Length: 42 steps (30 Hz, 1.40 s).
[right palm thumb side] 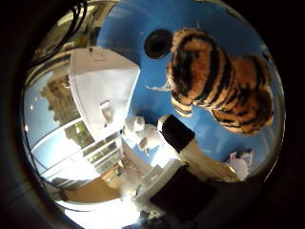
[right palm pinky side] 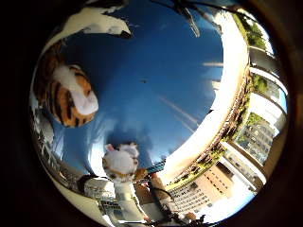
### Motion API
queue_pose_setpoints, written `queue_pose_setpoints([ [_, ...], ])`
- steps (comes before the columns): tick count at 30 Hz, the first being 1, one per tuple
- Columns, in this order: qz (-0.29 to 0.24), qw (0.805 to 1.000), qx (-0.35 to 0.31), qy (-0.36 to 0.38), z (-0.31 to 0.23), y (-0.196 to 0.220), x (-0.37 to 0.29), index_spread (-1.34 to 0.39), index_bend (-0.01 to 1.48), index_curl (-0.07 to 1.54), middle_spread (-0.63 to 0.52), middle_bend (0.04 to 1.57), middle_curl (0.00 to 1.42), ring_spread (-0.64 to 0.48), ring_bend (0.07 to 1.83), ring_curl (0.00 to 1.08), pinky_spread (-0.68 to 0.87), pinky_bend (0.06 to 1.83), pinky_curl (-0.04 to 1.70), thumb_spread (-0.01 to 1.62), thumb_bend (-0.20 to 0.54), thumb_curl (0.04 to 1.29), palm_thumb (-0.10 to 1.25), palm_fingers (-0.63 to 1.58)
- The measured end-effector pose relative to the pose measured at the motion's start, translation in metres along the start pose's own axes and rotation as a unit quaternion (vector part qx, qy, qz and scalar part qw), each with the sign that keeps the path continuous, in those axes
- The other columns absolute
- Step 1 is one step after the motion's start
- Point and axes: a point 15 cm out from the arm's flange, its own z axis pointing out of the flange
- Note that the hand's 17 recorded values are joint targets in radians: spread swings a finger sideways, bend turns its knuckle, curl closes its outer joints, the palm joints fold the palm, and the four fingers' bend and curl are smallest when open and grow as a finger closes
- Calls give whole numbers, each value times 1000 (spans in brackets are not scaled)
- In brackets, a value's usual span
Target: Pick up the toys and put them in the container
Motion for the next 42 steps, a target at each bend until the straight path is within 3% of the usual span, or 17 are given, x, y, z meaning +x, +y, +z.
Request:
queue_pose_setpoints([
  [4,1,999,-18,41,15,0,-6,71,130,211,119,246,372,306,588,327,468,789,111,1104,-28,313,449,283],
  [8,-1,998,-36,61,32,0,-10,40,114,186,25,344,416,233,730,367,459,847,103,1097,-12,329,500,488],
  [10,-6,997,-39,64,35,0,-16,-39,94,153,-38,488,484,177,900,428,414,918,116,1101,5,360,574,662],
  [12,-9,997,-41,65,37,0,-18,-107,111,115,-92,643,574,119,1114,523,385,908,109,1095,18,396,659,654],
  [15,-11,997,-40,65,35,1,-21,-196,203,72,-154,787,682,54,1301,628,358,969,100,1080,16,433,730,660],
  [20,-15,997,-38,64,28,4,-24,-346,423,35,-231,890,823,-26,1376,701,318,1269,141,1048,4,486,828,818],
  [27,-22,998,-16,62,11,5,-26,-568,740,-2,-306,1020,1032,-98,1427,786,207,1661,288,1045,6,571,972,830],
  [35,-25,998,-4,62,-14,20,-29,-715,989,-11,-330,1112,1163,-129,1493,835,138,1794,395,1106,-7,650,1009,758],
  [42,-55,996,-11,63,-66,74,-43,-775,1112,-14,-335,1149,1216,-138,1530,854,116,1802,467,1126,-11,700,1003,718],
])
